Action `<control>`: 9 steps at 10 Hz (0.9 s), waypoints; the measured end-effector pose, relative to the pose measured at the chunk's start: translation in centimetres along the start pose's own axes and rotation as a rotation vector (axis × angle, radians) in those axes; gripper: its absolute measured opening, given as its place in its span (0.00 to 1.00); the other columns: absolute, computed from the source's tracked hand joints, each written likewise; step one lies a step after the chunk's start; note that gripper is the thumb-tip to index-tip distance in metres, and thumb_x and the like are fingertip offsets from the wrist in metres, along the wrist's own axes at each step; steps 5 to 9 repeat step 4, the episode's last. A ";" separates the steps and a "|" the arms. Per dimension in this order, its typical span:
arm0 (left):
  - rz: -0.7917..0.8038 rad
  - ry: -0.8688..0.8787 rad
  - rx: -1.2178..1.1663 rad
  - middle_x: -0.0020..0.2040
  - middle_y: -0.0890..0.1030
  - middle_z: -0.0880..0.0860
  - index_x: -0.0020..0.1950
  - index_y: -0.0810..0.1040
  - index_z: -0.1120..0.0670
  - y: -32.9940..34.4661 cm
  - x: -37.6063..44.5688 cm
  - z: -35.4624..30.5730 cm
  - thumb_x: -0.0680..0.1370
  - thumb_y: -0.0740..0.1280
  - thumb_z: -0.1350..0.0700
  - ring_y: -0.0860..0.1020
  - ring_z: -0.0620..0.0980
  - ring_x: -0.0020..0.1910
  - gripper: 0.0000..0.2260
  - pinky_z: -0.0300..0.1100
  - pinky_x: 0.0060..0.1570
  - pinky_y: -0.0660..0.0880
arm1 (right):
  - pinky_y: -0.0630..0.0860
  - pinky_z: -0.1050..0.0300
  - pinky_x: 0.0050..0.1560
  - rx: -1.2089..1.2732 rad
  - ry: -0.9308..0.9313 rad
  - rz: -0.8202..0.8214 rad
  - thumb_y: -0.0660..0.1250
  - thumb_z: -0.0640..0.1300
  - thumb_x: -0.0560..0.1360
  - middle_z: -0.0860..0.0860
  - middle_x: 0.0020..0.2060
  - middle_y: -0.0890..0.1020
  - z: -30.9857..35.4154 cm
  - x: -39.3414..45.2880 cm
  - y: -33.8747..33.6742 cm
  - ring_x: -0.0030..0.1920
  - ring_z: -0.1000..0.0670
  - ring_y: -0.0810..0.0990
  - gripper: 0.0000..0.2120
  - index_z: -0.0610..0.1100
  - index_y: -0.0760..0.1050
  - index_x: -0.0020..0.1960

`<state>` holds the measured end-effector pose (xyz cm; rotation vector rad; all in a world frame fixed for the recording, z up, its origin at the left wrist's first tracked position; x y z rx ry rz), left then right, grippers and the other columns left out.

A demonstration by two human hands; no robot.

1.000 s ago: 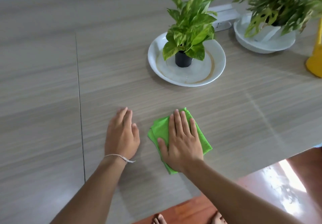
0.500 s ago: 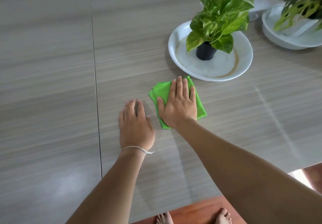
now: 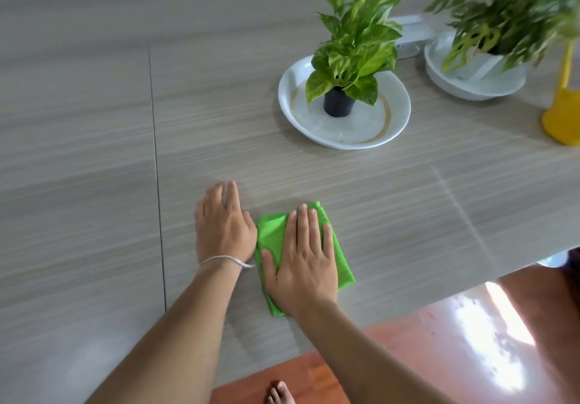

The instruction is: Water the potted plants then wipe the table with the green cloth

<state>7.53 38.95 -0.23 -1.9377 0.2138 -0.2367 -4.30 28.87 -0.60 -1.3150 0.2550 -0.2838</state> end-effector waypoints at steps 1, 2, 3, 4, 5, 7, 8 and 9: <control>-0.013 -0.004 -0.036 0.67 0.75 0.67 0.69 0.73 0.66 0.3 -0.3 0.0 0.74 0.51 0.55 0.73 0.68 0.66 0.28 0.62 0.65 0.70 | 0.48 0.39 0.78 0.006 0.008 0.016 0.53 0.63 0.79 0.39 0.80 0.58 -0.1 -0.6 0.2 0.82 0.40 0.50 0.40 0.35 0.57 0.80; -0.029 -0.049 -0.085 0.66 0.75 0.68 0.68 0.73 0.68 0.5 -0.1 0.3 0.74 0.51 0.56 0.73 0.68 0.66 0.28 0.62 0.66 0.70 | 0.48 0.41 0.77 0.066 0.022 0.046 0.55 0.63 0.78 0.39 0.79 0.60 0.0 -0.2 -0.2 0.81 0.41 0.54 0.40 0.35 0.60 0.79; -0.116 -0.160 -0.244 0.65 0.76 0.69 0.68 0.74 0.68 0.0 0.7 0.0 0.75 0.54 0.59 0.73 0.69 0.67 0.25 0.61 0.69 0.69 | 0.44 0.47 0.78 0.226 -0.020 0.018 0.51 0.63 0.80 0.42 0.81 0.57 -1.2 -0.3 -1.4 0.82 0.44 0.49 0.39 0.37 0.56 0.80; -0.205 -0.096 -0.398 0.60 0.78 0.67 0.65 0.77 0.66 -1.0 0.5 -4.3 0.78 0.58 0.61 0.75 0.64 0.63 0.19 0.50 0.67 0.69 | 0.43 0.57 0.80 0.430 -0.010 0.039 0.45 0.64 0.81 0.47 0.82 0.54 -5.2 0.3 -4.0 0.82 0.51 0.45 0.37 0.42 0.53 0.82; -0.205 -0.096 -0.398 0.60 0.78 0.67 0.65 0.77 0.66 -1.0 0.5 -4.3 0.78 0.58 0.61 0.75 0.64 0.63 0.19 0.50 0.67 0.69 | 0.43 0.57 0.80 0.430 -0.010 0.039 0.45 0.64 0.81 0.47 0.82 0.54 -5.2 0.3 -4.0 0.82 0.51 0.45 0.37 0.42 0.53 0.82; -0.205 -0.096 -0.398 0.60 0.78 0.67 0.65 0.77 0.66 -1.0 0.5 -4.3 0.78 0.58 0.61 0.75 0.64 0.63 0.19 0.50 0.67 0.69 | 0.43 0.57 0.80 0.430 -0.010 0.039 0.45 0.64 0.81 0.47 0.82 0.54 -5.2 0.3 -4.0 0.82 0.51 0.45 0.37 0.42 0.53 0.82; -0.205 -0.096 -0.398 0.60 0.78 0.67 0.65 0.77 0.66 -1.0 0.5 -4.3 0.78 0.58 0.61 0.75 0.64 0.63 0.19 0.50 0.67 0.69 | 0.43 0.57 0.80 0.430 -0.010 0.039 0.45 0.64 0.81 0.47 0.82 0.54 -5.2 0.3 -4.0 0.82 0.51 0.45 0.37 0.42 0.53 0.82; -0.205 -0.096 -0.398 0.60 0.78 0.67 0.65 0.77 0.66 -1.0 0.5 -4.3 0.78 0.58 0.61 0.75 0.64 0.63 0.19 0.50 0.67 0.69 | 0.43 0.57 0.80 0.430 -0.010 0.039 0.45 0.64 0.81 0.47 0.82 0.54 -5.2 0.3 -4.0 0.82 0.51 0.45 0.37 0.42 0.53 0.82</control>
Point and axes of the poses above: each hand's wrist, its own x-axis towards the middle knuckle, its own y-axis out of the palm, z = x × y, the point moved 2 cm from there along x, towards the middle knuckle
